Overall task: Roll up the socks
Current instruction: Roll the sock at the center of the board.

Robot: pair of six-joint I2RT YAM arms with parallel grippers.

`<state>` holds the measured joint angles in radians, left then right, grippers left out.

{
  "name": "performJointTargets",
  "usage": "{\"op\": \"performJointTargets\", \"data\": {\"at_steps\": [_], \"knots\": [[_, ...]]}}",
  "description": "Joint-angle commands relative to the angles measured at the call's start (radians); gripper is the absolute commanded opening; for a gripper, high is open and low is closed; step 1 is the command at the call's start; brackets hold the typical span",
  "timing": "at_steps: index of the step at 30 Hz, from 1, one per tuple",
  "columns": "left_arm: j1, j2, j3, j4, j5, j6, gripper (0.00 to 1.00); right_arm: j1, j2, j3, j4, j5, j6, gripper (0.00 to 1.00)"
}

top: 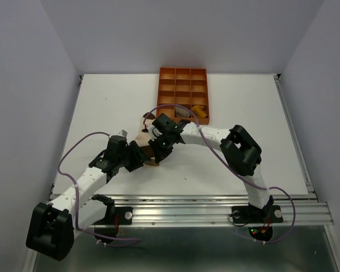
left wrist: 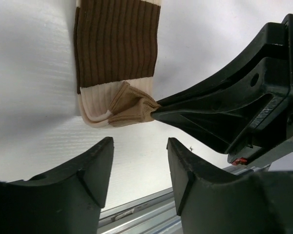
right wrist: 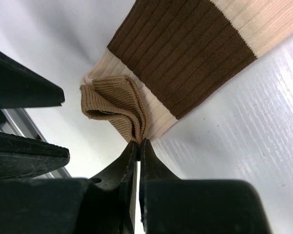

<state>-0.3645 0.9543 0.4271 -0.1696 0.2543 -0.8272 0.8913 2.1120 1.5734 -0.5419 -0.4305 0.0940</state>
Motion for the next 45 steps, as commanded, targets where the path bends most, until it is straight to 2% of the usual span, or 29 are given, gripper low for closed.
{"op": "performJointTargets", "data": {"at_steps": [1,12,17,19,24,29,32,34,37,41,42,45], "knots": [[0.001,-0.011,0.021,0.032,-0.01,0.017,0.56,0.0,0.017,0.06,-0.015,-0.016,-0.014,0.01],[0.001,0.047,0.038,-0.034,-0.153,0.005,0.55,0.0,0.042,0.102,-0.036,-0.022,-0.071,0.01],[0.001,0.05,0.041,-0.027,-0.148,0.004,0.54,0.0,0.072,0.154,-0.07,-0.01,-0.12,0.01],[0.001,0.066,0.038,-0.041,-0.17,-0.006,0.5,0.0,0.078,0.174,-0.084,-0.007,-0.134,0.01],[0.001,0.13,0.044,-0.031,-0.196,-0.033,0.51,0.0,0.095,0.192,-0.116,-0.011,-0.16,0.01],[0.001,0.175,0.053,-0.005,-0.205,-0.029,0.59,0.0,0.098,0.191,-0.127,-0.01,-0.178,0.01],[0.001,0.178,0.052,0.001,-0.194,-0.026,0.7,0.0,0.108,0.2,-0.141,-0.007,-0.191,0.01],[0.001,0.152,0.042,0.031,-0.172,-0.023,0.82,0.0,0.115,0.209,-0.15,-0.007,-0.203,0.01],[0.001,0.112,0.019,0.073,-0.145,-0.013,0.87,0.0,0.129,0.226,-0.156,-0.004,-0.208,0.01],[0.002,0.129,0.016,0.061,-0.164,-0.02,0.84,0.0,0.135,0.244,-0.155,0.001,-0.201,0.01],[0.001,0.148,0.016,0.059,-0.153,-0.012,0.79,0.0,0.14,0.252,-0.153,0.002,-0.195,0.01],[0.001,0.169,0.018,0.064,-0.132,0.002,0.75,0.0,0.152,0.263,-0.155,0.012,-0.182,0.01]]}}
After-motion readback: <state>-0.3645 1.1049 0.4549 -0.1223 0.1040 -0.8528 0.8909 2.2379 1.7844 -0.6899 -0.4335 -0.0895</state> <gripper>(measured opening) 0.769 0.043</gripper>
